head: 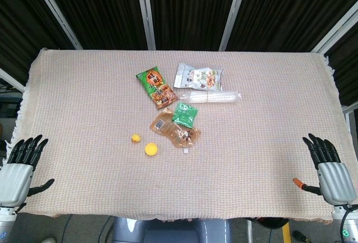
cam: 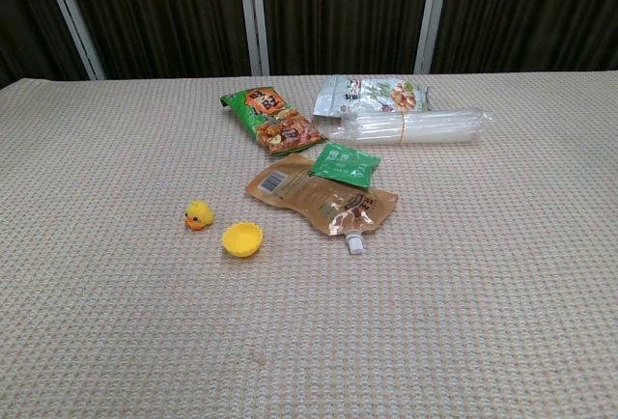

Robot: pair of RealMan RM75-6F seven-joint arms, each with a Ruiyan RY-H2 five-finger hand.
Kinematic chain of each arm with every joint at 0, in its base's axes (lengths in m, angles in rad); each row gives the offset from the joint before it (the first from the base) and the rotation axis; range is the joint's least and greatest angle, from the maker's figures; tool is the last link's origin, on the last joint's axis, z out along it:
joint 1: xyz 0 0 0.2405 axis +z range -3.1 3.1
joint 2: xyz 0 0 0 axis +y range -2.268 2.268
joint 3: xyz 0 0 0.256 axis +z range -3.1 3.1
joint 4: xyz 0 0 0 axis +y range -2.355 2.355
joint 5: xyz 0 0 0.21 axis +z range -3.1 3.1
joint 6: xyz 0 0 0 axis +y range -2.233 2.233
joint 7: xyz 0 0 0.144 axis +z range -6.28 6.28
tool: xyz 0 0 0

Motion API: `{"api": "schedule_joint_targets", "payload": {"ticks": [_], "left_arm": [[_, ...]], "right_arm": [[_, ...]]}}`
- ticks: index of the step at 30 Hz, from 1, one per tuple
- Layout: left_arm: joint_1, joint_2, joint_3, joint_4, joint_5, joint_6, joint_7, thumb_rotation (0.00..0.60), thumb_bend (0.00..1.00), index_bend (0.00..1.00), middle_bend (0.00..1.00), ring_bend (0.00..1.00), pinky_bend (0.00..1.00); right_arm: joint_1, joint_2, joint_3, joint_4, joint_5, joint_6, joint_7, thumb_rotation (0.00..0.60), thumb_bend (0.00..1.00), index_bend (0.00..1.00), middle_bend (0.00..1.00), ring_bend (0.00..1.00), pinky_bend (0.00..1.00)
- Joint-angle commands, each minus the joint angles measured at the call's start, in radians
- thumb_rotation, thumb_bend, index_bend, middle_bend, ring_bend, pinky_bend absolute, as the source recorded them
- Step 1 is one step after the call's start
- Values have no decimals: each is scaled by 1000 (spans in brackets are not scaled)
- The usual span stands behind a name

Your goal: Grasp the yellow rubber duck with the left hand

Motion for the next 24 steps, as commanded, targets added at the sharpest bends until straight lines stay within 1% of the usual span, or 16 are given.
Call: {"api": "schedule_joint_targets", "payload": {"ticks": [1, 24], "left_arm": [[0, 0, 0, 0, 0, 1, 0, 600, 20, 0, 0, 0, 0], [-3, 0, 1, -1, -2, -8, 0, 600, 21, 0, 0, 0, 0]], "right_arm": [[0, 0, 0, 0, 0, 0, 0, 600, 10, 21, 0, 0, 0], [2, -3, 1, -1, 4, -4, -4, 600, 11, 21, 0, 0, 0]]}}
